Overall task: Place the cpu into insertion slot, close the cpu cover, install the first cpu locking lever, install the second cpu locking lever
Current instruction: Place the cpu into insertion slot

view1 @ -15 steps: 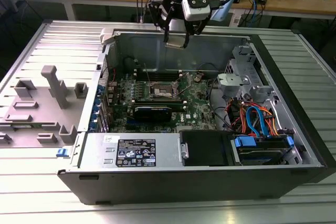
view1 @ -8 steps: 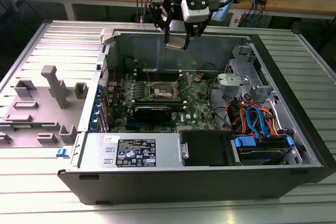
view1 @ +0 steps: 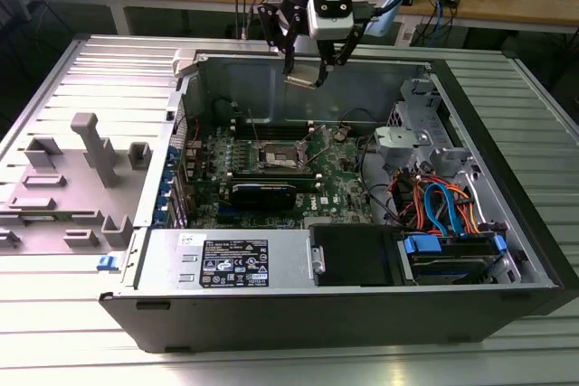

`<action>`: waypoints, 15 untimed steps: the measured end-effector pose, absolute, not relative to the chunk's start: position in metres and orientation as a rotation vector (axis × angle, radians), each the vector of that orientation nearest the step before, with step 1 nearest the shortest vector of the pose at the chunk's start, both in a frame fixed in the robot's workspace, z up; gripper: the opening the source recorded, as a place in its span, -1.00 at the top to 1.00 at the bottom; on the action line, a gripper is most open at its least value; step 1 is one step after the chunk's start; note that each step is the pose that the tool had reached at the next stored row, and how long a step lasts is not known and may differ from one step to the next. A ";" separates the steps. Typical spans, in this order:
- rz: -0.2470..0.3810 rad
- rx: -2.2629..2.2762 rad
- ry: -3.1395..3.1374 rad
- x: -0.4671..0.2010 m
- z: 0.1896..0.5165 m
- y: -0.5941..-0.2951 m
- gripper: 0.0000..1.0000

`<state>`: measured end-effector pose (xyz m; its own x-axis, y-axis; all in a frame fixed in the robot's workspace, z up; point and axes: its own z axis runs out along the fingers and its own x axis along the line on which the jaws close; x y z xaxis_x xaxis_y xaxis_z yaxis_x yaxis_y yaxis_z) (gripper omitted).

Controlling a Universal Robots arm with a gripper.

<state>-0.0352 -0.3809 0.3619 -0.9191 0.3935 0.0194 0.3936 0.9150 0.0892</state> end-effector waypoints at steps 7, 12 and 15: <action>-0.144 -0.632 -3.073 -0.035 0.362 -0.382 -0.08; -0.142 -0.636 -3.073 -0.035 0.362 -0.384 -0.08; -0.140 -0.665 -3.068 -0.035 0.362 -0.384 -0.08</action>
<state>-0.0352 -0.3845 0.3616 -0.9104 0.4133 0.0185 0.4133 0.9064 0.0870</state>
